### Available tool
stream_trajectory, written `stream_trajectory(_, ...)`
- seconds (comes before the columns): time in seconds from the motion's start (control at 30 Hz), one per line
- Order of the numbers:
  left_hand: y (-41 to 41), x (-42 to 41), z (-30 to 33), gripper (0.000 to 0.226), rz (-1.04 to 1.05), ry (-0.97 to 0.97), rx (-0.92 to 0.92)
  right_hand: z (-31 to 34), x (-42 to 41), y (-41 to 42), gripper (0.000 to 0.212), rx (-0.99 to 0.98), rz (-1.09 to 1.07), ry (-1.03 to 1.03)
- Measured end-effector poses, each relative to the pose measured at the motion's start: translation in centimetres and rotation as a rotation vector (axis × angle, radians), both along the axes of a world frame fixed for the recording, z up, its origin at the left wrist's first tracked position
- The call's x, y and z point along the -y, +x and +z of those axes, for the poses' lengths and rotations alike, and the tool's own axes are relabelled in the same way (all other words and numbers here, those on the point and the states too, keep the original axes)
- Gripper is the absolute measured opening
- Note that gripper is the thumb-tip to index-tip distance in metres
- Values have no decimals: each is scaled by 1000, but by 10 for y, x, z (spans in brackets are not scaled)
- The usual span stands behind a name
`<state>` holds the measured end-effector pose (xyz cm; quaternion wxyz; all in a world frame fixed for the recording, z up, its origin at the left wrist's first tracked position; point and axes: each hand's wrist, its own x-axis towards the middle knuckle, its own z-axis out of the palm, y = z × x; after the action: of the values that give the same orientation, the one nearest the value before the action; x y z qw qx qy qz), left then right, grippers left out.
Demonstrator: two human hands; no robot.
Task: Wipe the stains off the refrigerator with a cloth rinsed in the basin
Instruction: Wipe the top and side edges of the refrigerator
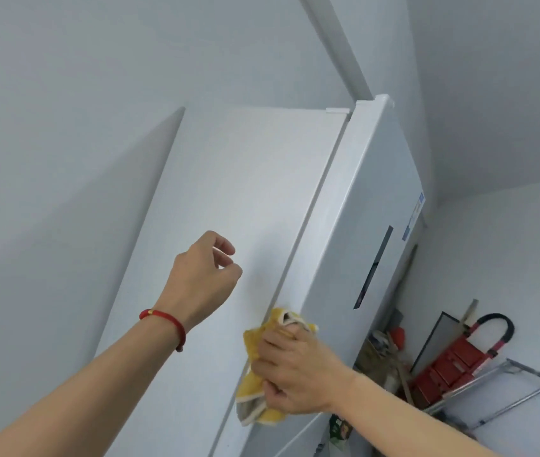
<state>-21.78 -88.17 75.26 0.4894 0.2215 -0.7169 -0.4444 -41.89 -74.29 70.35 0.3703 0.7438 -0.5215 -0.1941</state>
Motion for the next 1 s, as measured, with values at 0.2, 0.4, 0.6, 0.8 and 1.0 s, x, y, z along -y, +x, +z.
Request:
stream_trajectory(0.2, 19, 6, -28, 13, 13, -2, 132, 119, 9, -19, 33, -292, 189, -284)
stream_trajectory(0.4, 26, 15, -54, 14, 51, 4, 205, 129, 36, -5, 13, 105, 283, -792)
stream_trajectory(0.6, 16, 14, -97, 16, 40, 66, 251, -101, 20, 1, 17, 121, 133, -417)
stream_trajectory(0.8, -6, -5, -114, 18, -51, 88, 305, -126, 4, -10, 23, -27, 156, -29)
stream_trajectory(1.0, -8, 0, -120, 19, 54, 129, 265, 71, 26, -19, 21, -122, 278, -632)
